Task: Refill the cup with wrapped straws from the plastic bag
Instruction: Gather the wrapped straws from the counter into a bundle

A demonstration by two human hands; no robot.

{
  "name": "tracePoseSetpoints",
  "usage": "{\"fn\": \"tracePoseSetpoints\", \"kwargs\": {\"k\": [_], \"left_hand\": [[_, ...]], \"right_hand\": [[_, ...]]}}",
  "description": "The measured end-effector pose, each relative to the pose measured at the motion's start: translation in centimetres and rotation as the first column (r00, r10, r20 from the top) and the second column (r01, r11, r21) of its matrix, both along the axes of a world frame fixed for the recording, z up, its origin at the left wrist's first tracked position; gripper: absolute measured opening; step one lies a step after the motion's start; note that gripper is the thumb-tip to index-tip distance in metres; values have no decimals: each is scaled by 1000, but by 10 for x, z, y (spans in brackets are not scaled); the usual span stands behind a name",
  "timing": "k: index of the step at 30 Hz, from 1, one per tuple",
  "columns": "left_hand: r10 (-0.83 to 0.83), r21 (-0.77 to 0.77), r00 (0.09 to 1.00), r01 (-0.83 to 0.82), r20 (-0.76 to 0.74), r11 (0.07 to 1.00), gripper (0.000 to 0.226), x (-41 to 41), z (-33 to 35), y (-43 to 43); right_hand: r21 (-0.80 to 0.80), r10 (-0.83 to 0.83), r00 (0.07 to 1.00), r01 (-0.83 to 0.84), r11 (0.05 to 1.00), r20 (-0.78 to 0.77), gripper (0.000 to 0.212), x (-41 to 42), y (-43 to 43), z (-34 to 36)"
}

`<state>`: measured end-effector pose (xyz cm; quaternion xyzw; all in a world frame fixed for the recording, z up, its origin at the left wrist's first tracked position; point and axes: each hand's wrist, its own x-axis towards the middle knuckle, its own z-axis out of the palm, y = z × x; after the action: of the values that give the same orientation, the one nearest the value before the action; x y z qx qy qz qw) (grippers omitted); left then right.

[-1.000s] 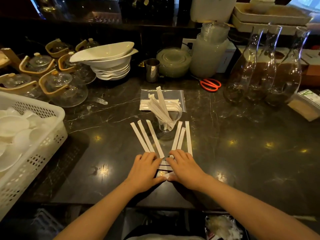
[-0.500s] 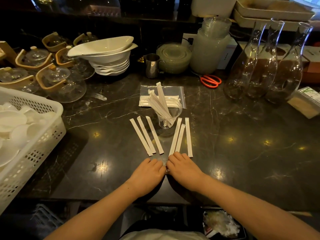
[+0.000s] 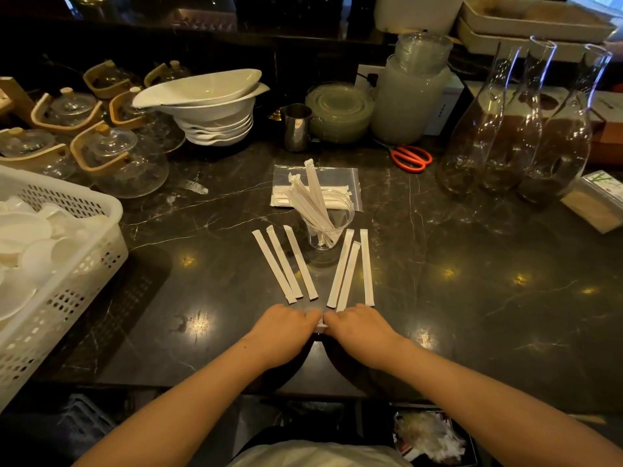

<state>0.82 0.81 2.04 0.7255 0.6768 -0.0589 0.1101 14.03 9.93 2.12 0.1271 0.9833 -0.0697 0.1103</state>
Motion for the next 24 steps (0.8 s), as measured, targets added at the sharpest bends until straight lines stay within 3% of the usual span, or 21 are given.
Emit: {"fn": "tracePoseSetpoints", "kwargs": {"k": [5, 8, 10, 12, 13, 15, 17, 20, 24], "left_hand": [[85, 126, 993, -95, 80, 987, 13, -15, 19, 9], [233, 190, 933, -290, 276, 938, 21, -27, 39, 14], [355, 187, 760, -523, 545, 832, 29, -34, 50, 13], [370, 64, 452, -699, 811, 712, 39, -35, 56, 10], [353, -35, 298, -719, 887, 694, 38, -33, 58, 10], [337, -198, 99, -643, 936, 739, 33, -25, 55, 11], [312, -269, -14, -545, 950, 794, 30, -13, 52, 15], [290, -319, -136, -493, 947, 809, 34, -2, 45, 20], [322, -428, -289, -482, 901, 764, 32, 4, 36, 24]], "right_hand": [[-179, -145, 986, 129, 975, -81, 18, -3, 15, 19], [-240, -184, 976, 152, 959, -117, 16, -6, 24, 33], [-345, -273, 953, 215, 914, -129, 15, -7, 27, 38], [-550, -407, 903, 271, 790, -140, 16, -10, 25, 42], [-658, -465, 876, 274, 701, -130, 19, -11, 22, 43], [-824, -521, 850, 238, 515, -80, 24, -14, 13, 46], [-912, -520, 854, 192, 362, -27, 26, -17, 1, 45], [-958, -523, 851, 190, 213, 52, 31, -22, -13, 41], [-964, -552, 831, 200, 176, 72, 33, -25, -15, 37]]}}
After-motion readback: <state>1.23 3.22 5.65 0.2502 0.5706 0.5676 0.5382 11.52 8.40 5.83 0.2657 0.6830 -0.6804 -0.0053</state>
